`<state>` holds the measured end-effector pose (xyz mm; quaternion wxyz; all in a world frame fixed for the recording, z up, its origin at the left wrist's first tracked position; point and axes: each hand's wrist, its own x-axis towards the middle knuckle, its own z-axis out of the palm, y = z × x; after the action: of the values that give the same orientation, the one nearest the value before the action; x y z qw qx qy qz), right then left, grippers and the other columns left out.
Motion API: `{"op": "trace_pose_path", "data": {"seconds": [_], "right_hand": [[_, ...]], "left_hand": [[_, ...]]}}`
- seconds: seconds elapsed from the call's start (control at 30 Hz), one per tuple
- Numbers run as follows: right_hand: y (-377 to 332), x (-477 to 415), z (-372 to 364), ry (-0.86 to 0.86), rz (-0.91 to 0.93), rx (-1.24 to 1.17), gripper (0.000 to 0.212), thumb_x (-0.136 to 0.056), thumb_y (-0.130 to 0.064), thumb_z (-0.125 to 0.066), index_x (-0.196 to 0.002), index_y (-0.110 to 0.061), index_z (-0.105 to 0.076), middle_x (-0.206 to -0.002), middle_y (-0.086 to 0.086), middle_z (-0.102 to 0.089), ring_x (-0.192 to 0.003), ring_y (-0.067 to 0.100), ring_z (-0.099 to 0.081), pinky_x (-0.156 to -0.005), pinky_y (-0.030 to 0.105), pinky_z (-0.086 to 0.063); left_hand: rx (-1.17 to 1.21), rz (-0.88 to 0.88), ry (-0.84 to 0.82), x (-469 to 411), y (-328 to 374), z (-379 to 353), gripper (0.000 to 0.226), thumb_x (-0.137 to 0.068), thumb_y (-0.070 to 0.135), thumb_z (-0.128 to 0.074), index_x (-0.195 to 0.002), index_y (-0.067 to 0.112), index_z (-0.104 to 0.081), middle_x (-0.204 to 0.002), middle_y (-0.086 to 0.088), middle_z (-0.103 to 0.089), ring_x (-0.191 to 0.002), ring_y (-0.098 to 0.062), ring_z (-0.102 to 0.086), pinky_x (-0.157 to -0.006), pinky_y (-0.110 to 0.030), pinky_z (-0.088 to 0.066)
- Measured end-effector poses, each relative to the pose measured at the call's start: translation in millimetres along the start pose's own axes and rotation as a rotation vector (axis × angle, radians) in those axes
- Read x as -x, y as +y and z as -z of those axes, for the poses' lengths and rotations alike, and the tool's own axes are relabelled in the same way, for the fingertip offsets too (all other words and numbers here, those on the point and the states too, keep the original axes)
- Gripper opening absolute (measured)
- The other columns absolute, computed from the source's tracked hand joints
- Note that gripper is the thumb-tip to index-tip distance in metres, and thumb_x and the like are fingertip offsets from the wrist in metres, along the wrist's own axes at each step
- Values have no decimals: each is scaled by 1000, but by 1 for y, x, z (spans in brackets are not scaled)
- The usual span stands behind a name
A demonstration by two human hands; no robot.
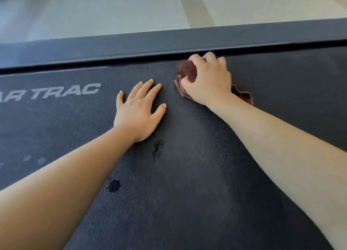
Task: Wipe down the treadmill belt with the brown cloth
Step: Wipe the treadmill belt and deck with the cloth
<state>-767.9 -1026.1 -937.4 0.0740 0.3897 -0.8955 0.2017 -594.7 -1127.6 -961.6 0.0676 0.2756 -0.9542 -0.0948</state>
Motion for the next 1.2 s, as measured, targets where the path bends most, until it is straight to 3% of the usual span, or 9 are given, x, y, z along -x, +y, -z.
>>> {"op": "trace_pose_path", "data": {"seconds": [0.13,0.27,0.47,0.63,0.93,1.2], "right_hand": [[5,-38,-5,-27,-34,9,49,-81,-50,-52,-124,-27,-50,-123,9,-48,-113,36,-42,-86,47,-45],[2,-34,-4,-31,-38,23,49,-81,-51,-53,-124,-27,-50,-124,9,-48,-113,36,-42,-86,46,-44],[-10,23,9,-45,44,-6,49,-80,-50,-55,-123,-28,-51,-121,7,-48,-108,34,-42,-81,46,-45],[-25,81,23,-53,57,3,47,-80,-49,-55,-123,-30,-50,-122,5,-48,-107,32,-42,-80,46,-47],[-75,179,37,-72,161,-53,46,-75,-50,-56,-116,-31,-55,-114,2,-51,-98,29,-44,-73,40,-44],[-86,121,15,-76,109,-77,42,-77,-48,-56,-116,-30,-55,-115,2,-50,-103,30,-43,-77,44,-47]], "left_hand": [[5,0,11,0,1,0,58,-90,56,-28,-145,37,-21,-156,12,-15,-144,-11,-8,-113,-52,-2],[16,3,23,0,1,1,56,-91,54,-32,-144,37,-24,-156,12,-17,-144,-11,-9,-113,-52,-3],[29,19,20,-1,4,3,55,-92,52,-34,-144,36,-27,-156,11,-19,-144,-12,-10,-114,-50,-2],[125,17,62,11,6,10,46,-96,38,-37,-141,28,-38,-153,4,-29,-142,-18,-19,-116,-50,-7],[61,-61,-43,95,-38,31,50,-96,41,-35,-145,32,-30,-156,3,-21,-144,-18,-14,-116,-48,-9],[7,-24,-83,67,-71,36,53,-94,48,-32,-145,36,-25,-156,4,-18,-144,-18,-11,-115,-53,-5]]}}
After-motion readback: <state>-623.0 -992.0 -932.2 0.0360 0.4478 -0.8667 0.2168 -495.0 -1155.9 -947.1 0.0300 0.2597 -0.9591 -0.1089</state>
